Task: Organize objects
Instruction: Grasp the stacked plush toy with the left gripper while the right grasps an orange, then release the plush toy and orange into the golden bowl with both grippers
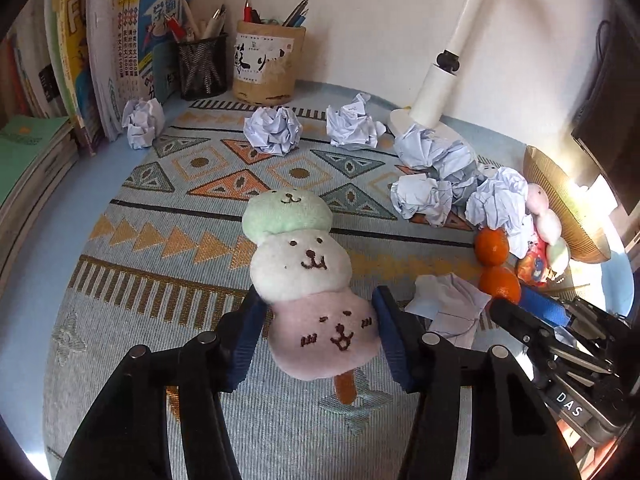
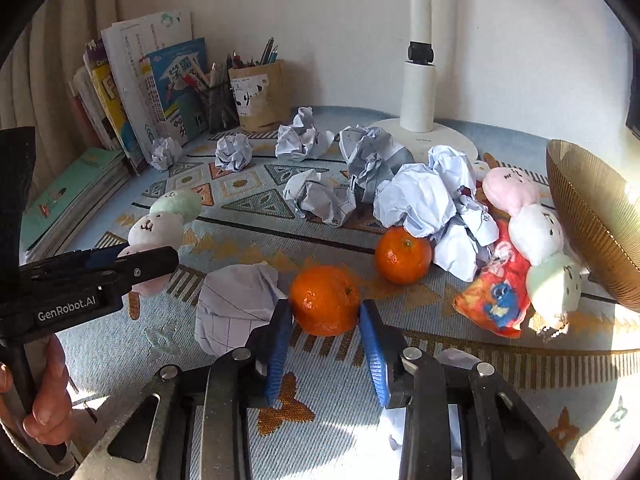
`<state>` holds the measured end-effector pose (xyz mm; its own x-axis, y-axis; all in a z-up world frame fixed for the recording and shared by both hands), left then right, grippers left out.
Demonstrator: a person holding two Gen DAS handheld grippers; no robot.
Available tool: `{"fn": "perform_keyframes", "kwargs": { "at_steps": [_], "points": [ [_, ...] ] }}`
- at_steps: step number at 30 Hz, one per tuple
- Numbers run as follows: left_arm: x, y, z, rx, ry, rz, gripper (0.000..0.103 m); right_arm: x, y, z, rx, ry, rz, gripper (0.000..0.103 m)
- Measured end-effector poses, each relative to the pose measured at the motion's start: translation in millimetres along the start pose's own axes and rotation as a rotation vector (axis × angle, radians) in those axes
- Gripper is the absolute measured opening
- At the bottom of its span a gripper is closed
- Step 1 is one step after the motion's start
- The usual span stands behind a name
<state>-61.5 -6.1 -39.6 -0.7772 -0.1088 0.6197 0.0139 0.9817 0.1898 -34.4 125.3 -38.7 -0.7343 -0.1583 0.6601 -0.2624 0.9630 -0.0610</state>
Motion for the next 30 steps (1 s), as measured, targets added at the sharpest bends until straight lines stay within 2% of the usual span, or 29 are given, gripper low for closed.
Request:
{"fn": "perform_keyframes", "kwargs": {
  "at_steps": [2,4,8,15,18,21,24,26,28,30],
  "points": [
    [1.0,5.6,-4.3,0.008,0.013,0.023,0.052,-5.8,0.2,1.7,-0.004,-0.03,-0.011,0.034],
    [-0.1,9.0,-4.9,0.018,0.02,0.032,0.052,-8.0,0.7,-1.6,-0.004,-0.012,-0.021,0.034],
    [-7.4,13.0,-10.3,-0.014,0.025,0.029,0.052,-13.9,0.6,-2.9,0.04,-0.017,0.001,0.033],
    [-8.3,14.6,-14.1,-0.027,0.034,0.047,0.052,-6.2,-3.8,10.2,0.039,-0.028,0.017,0.035],
    [-4.5,16.7,-22.9,-0.025,0.049,0.069,0.052,-2.6,-2.6,2.1,0.06,0.012,0.044,0.034],
    [11.4,30.4,-42.0,-0.047,0.086,0.096,0.052,12.0,10.4,-23.3,0.121,0.094,0.145,0.034],
    [36.7,66.3,-65.8,-0.092,0.143,0.149,0.052,32.9,41.1,-67.0,0.151,0.2,0.263,0.034],
    [51.6,106.2,-77.3,-0.144,0.171,0.21,0.052,44.3,77.1,-102.4,0.126,0.275,0.329,0.034],
    [63.7,153.4,-81.5,-0.208,0.179,0.272,0.052,47.8,122.9,-137.2,0.052,0.343,0.39,0.034],
    [71.8,204.9,-76.7,-0.31,0.153,0.313,0.052,44.8,172.1,-161.9,-0.061,0.378,0.436,0.034]
  ]
}}
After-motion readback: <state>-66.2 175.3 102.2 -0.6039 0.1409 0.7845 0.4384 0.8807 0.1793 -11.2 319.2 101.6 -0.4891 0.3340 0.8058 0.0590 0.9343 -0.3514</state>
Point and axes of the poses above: each gripper's, at about its wrist camera, not at the fingertips, and z roughly the way its jaws point, y to its right, x to its top, the point moved 10 cm from there along z, roughly the way its jaws point
